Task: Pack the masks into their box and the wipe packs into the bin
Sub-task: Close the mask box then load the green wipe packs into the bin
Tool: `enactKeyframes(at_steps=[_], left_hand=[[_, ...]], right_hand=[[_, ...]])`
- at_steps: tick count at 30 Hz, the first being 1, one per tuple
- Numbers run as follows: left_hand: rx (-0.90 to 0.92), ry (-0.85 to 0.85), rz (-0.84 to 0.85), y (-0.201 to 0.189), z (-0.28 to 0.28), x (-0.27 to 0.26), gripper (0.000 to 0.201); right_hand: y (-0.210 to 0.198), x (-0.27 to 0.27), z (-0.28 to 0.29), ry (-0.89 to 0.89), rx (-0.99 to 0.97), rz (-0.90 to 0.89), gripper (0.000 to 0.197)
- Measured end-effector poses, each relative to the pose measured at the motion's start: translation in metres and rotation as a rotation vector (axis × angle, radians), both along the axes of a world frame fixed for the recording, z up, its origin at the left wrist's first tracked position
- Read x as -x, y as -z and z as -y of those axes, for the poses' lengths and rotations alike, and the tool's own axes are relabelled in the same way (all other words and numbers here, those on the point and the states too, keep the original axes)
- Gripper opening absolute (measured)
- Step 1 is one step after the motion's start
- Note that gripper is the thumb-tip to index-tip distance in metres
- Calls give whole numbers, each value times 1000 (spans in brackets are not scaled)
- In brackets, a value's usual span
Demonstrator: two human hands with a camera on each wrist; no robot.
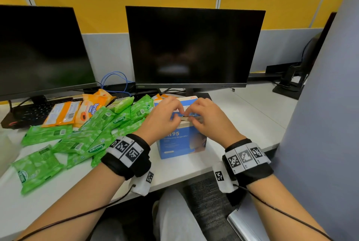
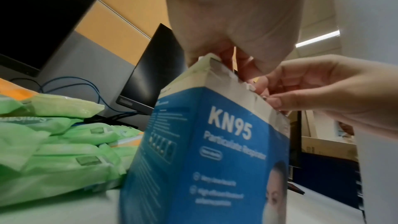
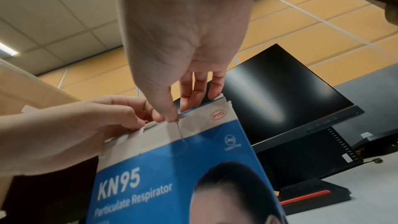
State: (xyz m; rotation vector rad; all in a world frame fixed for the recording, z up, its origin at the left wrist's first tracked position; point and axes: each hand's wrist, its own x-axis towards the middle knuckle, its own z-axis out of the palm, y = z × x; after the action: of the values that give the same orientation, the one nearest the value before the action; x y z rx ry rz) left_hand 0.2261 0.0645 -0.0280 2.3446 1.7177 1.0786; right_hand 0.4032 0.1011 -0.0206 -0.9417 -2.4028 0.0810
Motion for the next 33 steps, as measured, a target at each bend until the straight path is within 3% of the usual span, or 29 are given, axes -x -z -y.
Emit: enactKeyframes(at_steps=[4, 7, 12, 21, 27, 31, 33], left_hand=[[118, -86, 5, 1, -6, 13, 25], [103, -57, 41, 6, -8, 16, 24], [111, 18, 63, 8, -8, 13, 23], [122, 34, -30, 13, -13, 16, 29], [184, 40, -3, 10, -12, 13, 29], [199, 41, -24, 5, -9, 13, 31], [230, 34, -76, 1, -8, 12, 36]], right_hand=[[-2, 1, 3, -8, -26, 55, 16], [-5, 1, 5, 8, 9, 76, 18], [-14, 12, 3, 30, -126, 235, 23], [-19, 11, 0, 41, 84, 315, 10], [-17, 14, -2, 47, 159, 283, 19], [-22, -5, -3, -12, 287, -15, 15], [-19, -15, -4, -21, 275, -17, 17]])
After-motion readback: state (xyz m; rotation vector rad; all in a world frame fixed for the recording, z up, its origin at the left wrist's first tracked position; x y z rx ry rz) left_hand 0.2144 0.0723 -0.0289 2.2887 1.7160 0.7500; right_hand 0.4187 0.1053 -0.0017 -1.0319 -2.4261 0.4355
